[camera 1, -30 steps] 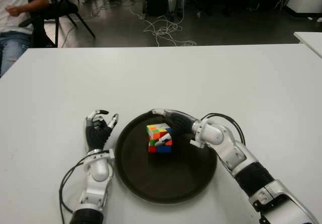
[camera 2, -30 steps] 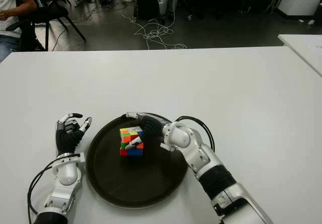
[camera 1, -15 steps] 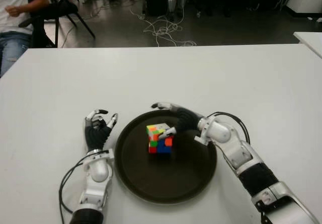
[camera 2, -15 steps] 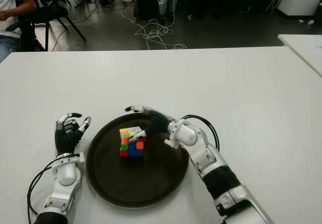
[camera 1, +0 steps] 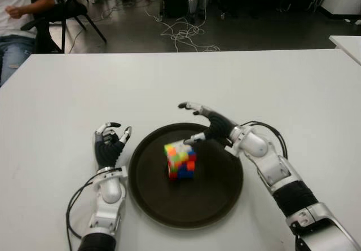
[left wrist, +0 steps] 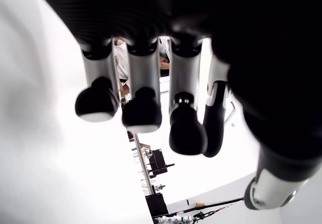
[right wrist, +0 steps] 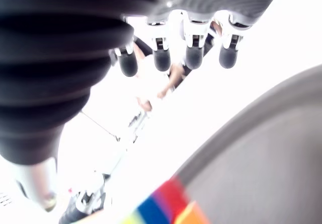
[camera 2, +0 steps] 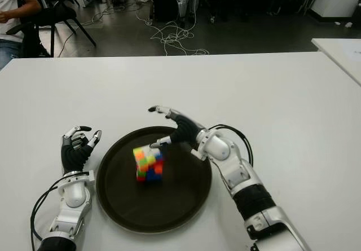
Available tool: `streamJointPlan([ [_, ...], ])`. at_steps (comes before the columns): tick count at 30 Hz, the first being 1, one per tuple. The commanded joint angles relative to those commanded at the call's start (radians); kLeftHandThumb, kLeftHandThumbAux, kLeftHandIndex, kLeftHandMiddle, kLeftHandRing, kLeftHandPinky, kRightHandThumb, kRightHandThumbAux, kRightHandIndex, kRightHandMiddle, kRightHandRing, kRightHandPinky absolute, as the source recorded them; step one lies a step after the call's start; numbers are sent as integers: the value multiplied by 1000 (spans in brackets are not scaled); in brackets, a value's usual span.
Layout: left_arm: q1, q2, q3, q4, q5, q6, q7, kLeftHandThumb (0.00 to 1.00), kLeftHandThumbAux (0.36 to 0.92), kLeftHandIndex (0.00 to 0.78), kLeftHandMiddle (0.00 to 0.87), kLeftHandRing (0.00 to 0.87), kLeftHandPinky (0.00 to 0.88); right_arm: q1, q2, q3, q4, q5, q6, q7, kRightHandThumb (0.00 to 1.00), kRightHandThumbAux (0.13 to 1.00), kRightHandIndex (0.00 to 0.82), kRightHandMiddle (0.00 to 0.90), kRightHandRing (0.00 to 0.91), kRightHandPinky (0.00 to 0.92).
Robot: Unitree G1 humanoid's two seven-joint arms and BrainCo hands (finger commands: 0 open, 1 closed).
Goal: Pick up the Rubik's Cube and put it in the plate
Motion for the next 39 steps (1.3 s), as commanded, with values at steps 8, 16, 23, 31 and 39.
streamJointPlan([
  [8,2,3,-5,-12,12,24,-2,718,699,444,815,827,819,-27,-1,-9,-6,15,13,9,0,623,21,54,36,5],
  [16,0,5,-7,-16,17,45,-10,718,699,444,816,831,823,-34,-12,-28,69,-11,-133,-76,0,628,1,11,4,0],
  [23,3,-1,-7,-27,25,59,1,717,698,444,814,832,826,-38,-14,-71,122,30,-230,-113,0,631,2,6,0,0],
  [31,-1,0,-9,-21,27,51,4,717,698,444,817,835,833,-41,-18,-107,168,39,-286,-148,0,668,2,0,0,0],
  [39,-6,2,-9,-12,26,33,11,717,698,445,815,832,833,-38,-31,-139,357,-2,-389,-270,0,690,0,0,0,0],
])
